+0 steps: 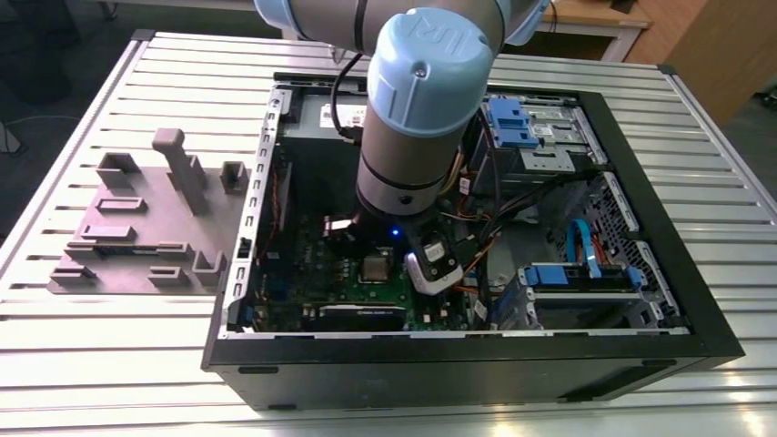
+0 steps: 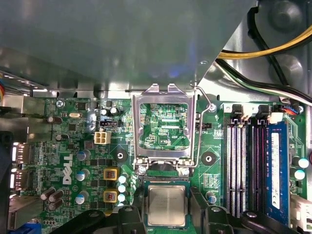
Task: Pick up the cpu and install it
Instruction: 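Place the cpu into insertion slot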
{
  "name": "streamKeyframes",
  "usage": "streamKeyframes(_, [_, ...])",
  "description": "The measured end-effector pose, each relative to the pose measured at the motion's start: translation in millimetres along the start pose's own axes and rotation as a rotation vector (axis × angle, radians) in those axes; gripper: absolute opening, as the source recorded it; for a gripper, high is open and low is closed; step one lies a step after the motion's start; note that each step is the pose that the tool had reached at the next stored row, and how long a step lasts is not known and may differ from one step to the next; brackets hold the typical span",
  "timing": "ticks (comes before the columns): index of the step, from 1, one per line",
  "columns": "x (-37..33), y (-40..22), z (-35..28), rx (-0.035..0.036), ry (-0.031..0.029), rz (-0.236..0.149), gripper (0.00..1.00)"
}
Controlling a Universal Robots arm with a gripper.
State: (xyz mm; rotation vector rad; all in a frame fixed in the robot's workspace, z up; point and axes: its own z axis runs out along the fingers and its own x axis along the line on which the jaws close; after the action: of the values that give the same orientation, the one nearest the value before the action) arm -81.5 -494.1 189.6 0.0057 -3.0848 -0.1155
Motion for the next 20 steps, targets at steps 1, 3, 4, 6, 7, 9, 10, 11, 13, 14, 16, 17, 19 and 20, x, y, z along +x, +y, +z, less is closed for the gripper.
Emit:
streamKeyframes(1, [0.0, 0.0, -0.1, -0.0001, 0.0, 0.0, 0.48])
streamKeyframes(3, [0.0, 0.0, -0.3, 0.0, 0.0, 0.0, 0.48])
streamKeyframes(4, [0.1, 0.0, -0.6, 0.0002, 0.0001, 0.0, 0.48])
streamKeyframes(6, [0.1, 0.1, -1.7, 0.0001, 0.0001, 0.0, 0.48])
streamKeyframes(7, [0.1, 0.1, -2.1, 0.0001, 0.0001, 0.0, 0.48])
streamKeyframes(9, [0.2, 0.1, -2.6, 0.0001, 0.0001, 0.0, 0.48])
streamKeyframes(10, [0.2, 0.2, -2.9, 0.0003, 0.0002, 0.0, 0.48])
streamKeyframes(11, [0.2, 0.2, -3.4, 0.0005, 0.0003, 0.0, 0.48])
streamKeyframes(13, [0.3, 0.2, -4.0, 0.0004, 0.0004, 0.0, 0.48])
streamKeyframes(14, [0.3, 0.3, -4.0, 0.0003, 0.0004, 0.0, 0.48])
streamKeyframes(16, [0.3, 0.2, -4.0, 0.0003, 0.0005, 0.0, 0.48])
streamKeyframes(17, [0.3, 0.2, -4.0, 0.0003, 0.0005, 0.0, 0.48])
streamKeyframes(19, [0.2, 0.1, -2.8, 0.0003, 0.0005, 0.0, 0.48])
streamKeyframes(20, [0.2, 0.1, -1.8, 0.0004, 0.0005, 0.0, 0.48])
